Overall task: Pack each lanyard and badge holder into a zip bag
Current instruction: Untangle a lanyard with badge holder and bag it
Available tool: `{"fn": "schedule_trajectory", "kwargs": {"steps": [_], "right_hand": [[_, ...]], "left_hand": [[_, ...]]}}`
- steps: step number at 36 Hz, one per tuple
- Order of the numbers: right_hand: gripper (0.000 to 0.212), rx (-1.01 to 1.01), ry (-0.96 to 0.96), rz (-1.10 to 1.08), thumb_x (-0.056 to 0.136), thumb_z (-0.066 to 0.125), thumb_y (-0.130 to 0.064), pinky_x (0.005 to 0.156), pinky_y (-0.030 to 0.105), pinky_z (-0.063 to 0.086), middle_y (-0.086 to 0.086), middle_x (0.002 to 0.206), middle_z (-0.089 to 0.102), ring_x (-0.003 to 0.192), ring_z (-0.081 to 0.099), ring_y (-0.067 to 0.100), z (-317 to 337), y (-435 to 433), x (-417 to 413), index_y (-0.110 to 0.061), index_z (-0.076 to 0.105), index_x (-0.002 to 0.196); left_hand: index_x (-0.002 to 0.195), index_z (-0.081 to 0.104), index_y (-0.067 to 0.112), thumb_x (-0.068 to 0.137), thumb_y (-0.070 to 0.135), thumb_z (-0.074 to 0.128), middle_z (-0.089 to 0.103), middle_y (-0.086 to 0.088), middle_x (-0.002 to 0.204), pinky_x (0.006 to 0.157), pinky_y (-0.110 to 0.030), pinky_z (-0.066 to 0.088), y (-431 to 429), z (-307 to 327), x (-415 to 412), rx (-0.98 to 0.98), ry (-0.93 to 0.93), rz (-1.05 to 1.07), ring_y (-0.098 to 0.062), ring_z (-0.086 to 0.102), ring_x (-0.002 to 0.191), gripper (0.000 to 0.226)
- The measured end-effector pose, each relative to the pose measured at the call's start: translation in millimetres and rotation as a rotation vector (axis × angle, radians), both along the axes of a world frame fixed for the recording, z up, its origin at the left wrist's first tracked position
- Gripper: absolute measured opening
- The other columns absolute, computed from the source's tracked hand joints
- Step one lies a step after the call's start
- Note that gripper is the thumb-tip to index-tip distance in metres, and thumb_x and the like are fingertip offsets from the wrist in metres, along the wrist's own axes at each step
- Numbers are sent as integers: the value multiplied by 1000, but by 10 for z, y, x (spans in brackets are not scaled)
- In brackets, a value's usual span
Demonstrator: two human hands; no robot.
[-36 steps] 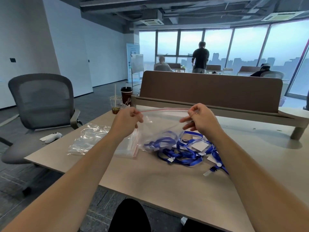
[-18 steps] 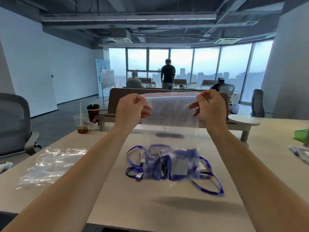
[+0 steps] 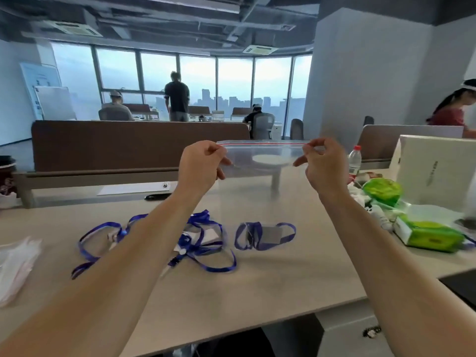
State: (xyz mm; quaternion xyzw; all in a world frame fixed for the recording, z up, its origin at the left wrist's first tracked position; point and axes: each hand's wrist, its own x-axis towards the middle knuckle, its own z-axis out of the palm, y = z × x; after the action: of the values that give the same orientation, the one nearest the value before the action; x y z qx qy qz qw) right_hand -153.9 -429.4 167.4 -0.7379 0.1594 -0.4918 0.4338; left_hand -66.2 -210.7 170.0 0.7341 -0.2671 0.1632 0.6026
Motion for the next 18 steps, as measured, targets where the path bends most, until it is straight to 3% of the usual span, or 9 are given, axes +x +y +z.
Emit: {"fn": "schedule_trajectory", "kwargs": {"steps": [4, 10, 14, 18], "right_hand": [[9, 33, 18, -62, 99, 57, -31, 55, 31, 39, -12, 67, 73, 50, 48, 7, -65, -338, -15, -23, 60, 101], [3, 131, 101, -66, 99, 56, -21, 45, 30, 42, 0, 67, 73, 42, 50, 17, -263, -797, 183, -19, 55, 100], [21, 272, 228, -4, 99, 60, -16, 62, 35, 59, 7, 82, 73, 56, 68, 18, -491, -1034, 497, -14, 51, 117], [48, 402, 296, 120, 93, 66, -3, 80, 44, 62, 11, 88, 67, 74, 74, 25, -810, -1230, 848, -9, 42, 133]], "left_hand": [[89, 69, 10, 99, 18, 55, 74, 2, 72, 48, -21, 48, -410, -64, 69, 15, 16, -37, -13, 60, 46, 19], [90, 67, 5, 97, 9, 55, 73, -11, 77, 51, -25, 55, -963, -261, 308, 10, 144, -92, -19, 66, 51, 15], [101, 63, 4, 95, 6, 55, 71, -18, 88, 65, -34, 61, -1287, -527, 587, 2, 272, -98, -21, 72, 64, 10], [134, 50, 11, 90, 13, 60, 69, -7, 102, 87, -40, 57, -1500, -827, 851, 177, 258, -32, -21, 70, 90, 45]]}}
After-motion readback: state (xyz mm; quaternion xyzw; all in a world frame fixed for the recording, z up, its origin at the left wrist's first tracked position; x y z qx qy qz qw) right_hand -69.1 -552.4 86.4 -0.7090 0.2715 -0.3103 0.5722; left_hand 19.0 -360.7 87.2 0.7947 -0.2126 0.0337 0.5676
